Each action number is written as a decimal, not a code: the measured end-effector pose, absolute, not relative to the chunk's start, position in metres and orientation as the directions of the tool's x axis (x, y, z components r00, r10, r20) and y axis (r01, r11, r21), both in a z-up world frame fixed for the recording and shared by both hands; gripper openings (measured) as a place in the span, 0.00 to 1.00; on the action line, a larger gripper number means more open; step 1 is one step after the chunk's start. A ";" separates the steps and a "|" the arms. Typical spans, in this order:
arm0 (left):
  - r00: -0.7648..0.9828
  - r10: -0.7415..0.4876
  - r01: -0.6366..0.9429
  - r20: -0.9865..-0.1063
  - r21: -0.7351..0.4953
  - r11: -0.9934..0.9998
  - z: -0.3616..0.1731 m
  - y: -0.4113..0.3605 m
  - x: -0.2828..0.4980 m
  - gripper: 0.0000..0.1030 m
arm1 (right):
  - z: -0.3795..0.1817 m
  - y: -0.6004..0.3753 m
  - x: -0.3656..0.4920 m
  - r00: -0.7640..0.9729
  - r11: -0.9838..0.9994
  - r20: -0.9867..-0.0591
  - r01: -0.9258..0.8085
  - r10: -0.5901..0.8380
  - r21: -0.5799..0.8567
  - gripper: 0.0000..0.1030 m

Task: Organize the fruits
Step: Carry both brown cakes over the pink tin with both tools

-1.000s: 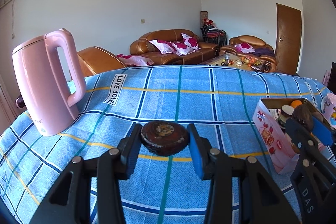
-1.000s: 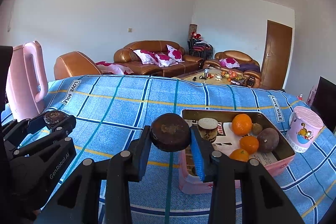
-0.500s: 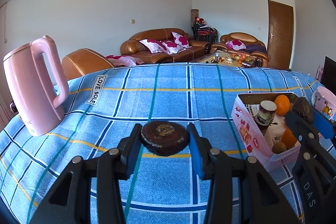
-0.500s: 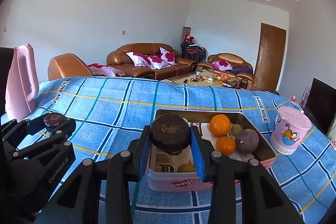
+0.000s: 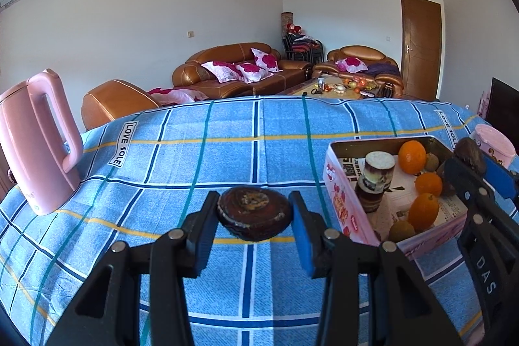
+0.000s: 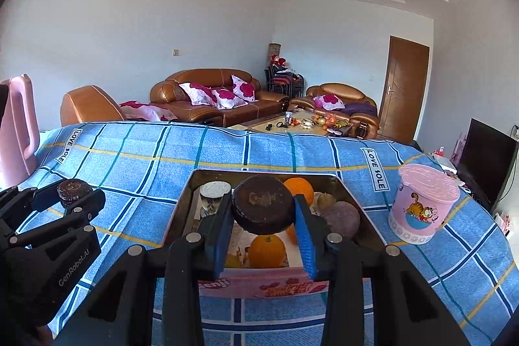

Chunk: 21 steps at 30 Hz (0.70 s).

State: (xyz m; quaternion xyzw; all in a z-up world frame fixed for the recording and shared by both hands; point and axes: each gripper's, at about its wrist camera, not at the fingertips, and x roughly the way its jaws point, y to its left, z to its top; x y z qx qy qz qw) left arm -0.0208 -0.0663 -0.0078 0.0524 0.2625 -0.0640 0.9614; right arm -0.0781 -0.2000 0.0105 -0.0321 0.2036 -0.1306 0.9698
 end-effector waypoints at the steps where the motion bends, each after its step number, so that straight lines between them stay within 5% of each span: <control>1: 0.854 -0.099 0.154 -0.511 0.067 0.986 -0.008 -0.069 -0.021 0.43 | 0.010 -0.202 -0.079 0.882 0.963 -0.385 0.244 -0.270 -0.116 0.38; 21: 0.853 -0.181 0.250 -0.489 0.078 0.965 -0.004 -0.126 -0.030 0.43 | 0.012 -0.270 -0.085 0.849 0.931 -0.384 0.351 -0.363 -0.104 0.37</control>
